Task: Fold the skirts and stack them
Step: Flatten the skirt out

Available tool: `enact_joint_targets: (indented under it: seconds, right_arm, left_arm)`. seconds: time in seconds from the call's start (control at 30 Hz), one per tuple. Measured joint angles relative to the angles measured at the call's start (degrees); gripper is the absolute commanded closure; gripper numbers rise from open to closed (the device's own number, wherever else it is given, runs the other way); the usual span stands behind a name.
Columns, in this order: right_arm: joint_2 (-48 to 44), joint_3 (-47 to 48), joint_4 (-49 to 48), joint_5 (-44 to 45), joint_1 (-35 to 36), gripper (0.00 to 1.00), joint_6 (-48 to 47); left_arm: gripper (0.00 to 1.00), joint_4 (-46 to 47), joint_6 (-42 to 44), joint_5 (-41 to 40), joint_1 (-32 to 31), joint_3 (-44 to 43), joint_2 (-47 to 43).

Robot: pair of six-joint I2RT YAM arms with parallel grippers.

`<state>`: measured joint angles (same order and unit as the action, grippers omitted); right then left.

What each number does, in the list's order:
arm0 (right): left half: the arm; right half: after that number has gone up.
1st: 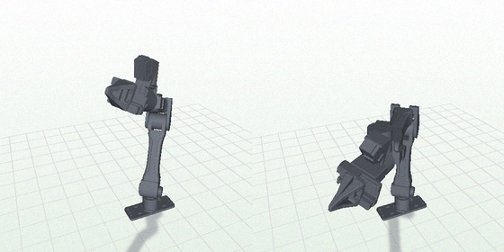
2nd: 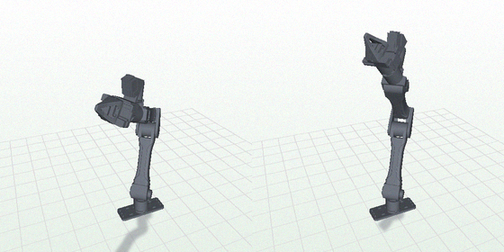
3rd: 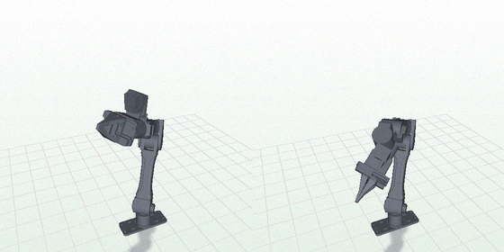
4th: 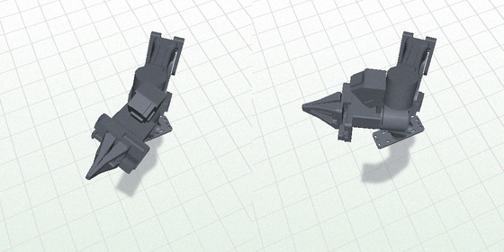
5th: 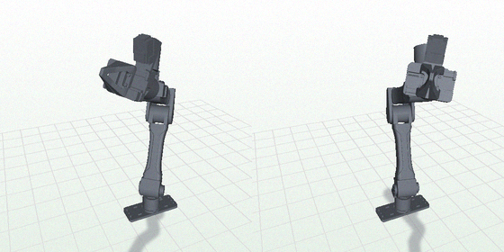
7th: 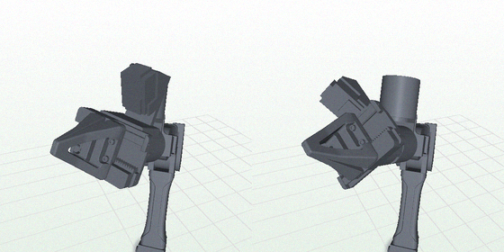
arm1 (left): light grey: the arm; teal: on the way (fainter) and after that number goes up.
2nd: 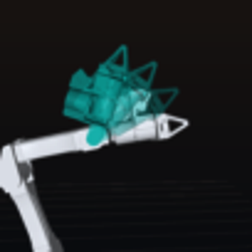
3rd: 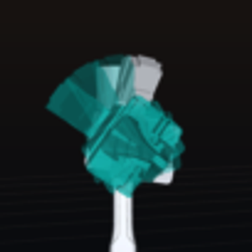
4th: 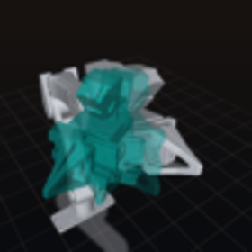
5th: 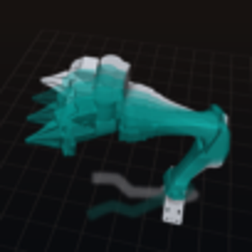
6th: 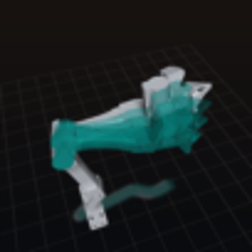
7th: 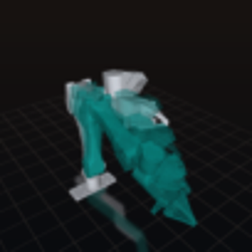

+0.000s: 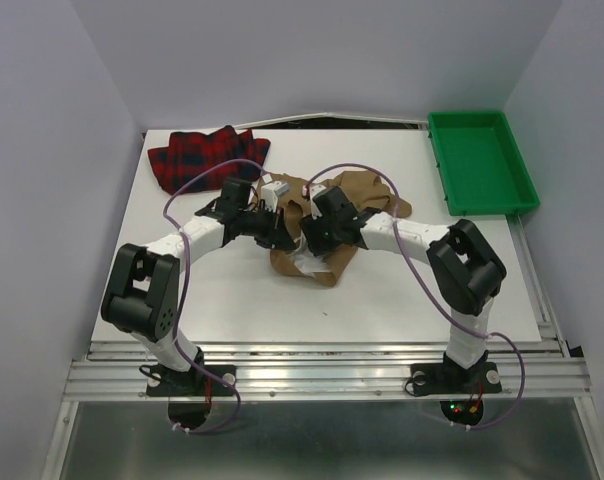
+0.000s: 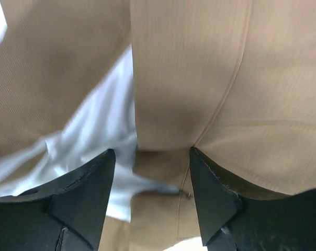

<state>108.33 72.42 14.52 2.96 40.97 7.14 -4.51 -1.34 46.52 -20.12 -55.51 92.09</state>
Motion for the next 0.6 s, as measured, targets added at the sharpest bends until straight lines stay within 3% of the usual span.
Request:
enact_joint_targets:
  seconds: [0.13, 0.23, 0.27, 0.6]
  right_arm:
    - [1.88, 2.67, 0.07, 2.14, 0.00, 0.63, -0.13]
    - [2.71, 3.28, 0.13, 4.66, 0.00, 0.93, -0.76]
    - [2.71, 3.28, 0.35, 5.62, 0.00, 0.97, -0.98]
    - [-1.73, 2.82, 3.15, 11.80, -0.02, 0.99, -5.44]
  left_arm:
    - [1.00, 0.04, -0.04, -0.02, 0.00, 0.00, 0.00]
    - [1.00, 0.04, -0.04, -0.07, 0.02, 0.00, 0.00]
    - [1.00, 0.04, -0.02, -0.07, 0.02, 0.00, 0.00]
    - [1.00, -0.07, 0.44, -1.31, 2.14, 0.00, -0.02]
